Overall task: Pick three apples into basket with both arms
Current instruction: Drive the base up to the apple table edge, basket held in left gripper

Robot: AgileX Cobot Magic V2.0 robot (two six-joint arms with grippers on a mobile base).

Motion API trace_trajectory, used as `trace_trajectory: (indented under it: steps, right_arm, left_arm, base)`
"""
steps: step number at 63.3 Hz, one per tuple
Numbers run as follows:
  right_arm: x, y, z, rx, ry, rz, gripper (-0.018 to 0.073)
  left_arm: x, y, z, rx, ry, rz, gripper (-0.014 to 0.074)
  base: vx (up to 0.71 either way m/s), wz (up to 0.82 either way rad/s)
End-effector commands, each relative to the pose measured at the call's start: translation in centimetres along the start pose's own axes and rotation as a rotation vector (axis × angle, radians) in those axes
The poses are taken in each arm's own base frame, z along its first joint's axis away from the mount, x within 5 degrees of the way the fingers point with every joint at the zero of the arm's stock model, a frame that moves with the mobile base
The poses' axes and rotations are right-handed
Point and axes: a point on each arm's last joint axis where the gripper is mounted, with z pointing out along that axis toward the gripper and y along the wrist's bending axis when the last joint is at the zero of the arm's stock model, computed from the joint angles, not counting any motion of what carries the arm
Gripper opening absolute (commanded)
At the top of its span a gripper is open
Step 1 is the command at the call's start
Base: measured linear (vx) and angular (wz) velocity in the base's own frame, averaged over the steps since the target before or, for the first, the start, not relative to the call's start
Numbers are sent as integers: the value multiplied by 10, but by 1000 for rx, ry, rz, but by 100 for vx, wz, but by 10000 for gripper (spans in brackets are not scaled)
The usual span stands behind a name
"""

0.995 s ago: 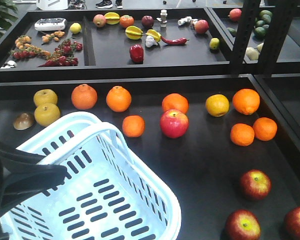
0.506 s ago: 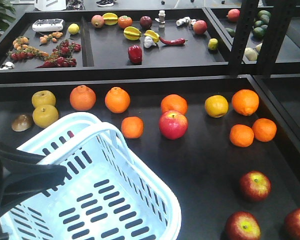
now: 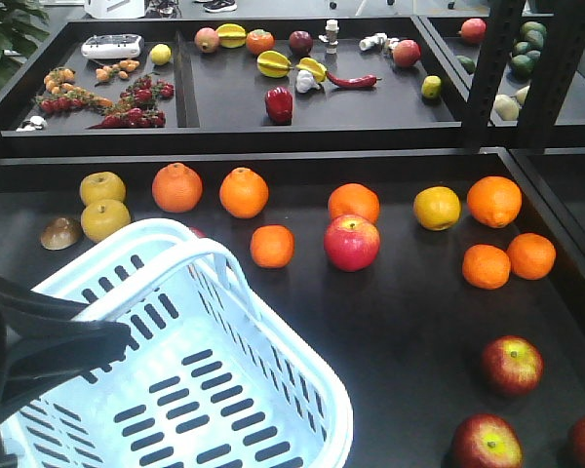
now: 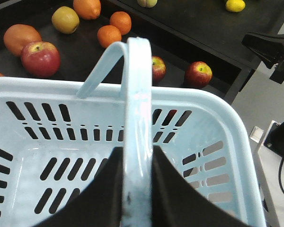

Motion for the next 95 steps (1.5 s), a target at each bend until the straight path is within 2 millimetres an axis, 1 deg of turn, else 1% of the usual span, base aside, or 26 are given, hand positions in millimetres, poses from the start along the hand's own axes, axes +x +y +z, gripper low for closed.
trace_trajectory:
  steps: [1, 59, 68, 95]
  right_arm:
    - [-2, 1, 0, -16, -69, -14, -5]
    - [-2, 1, 0, -16, -69, -14, -5]
    - [-2, 1, 0, -16, -69, -14, -5]
    - [-2, 1, 0, -16, -69, -14, -5]
  left_arm:
    - [-15, -3, -9, -4, -126, -16, -6]
    - [-15, -3, -9, -4, -126, -16, -6]
    - [-18, -2, -9, -20, -158, -17, -6]
    - [-19, -2, -10, -21, -160, -17, -6]
  base:
    - [0, 4]
    - [0, 0]
    - [0, 0]
    - [0, 0]
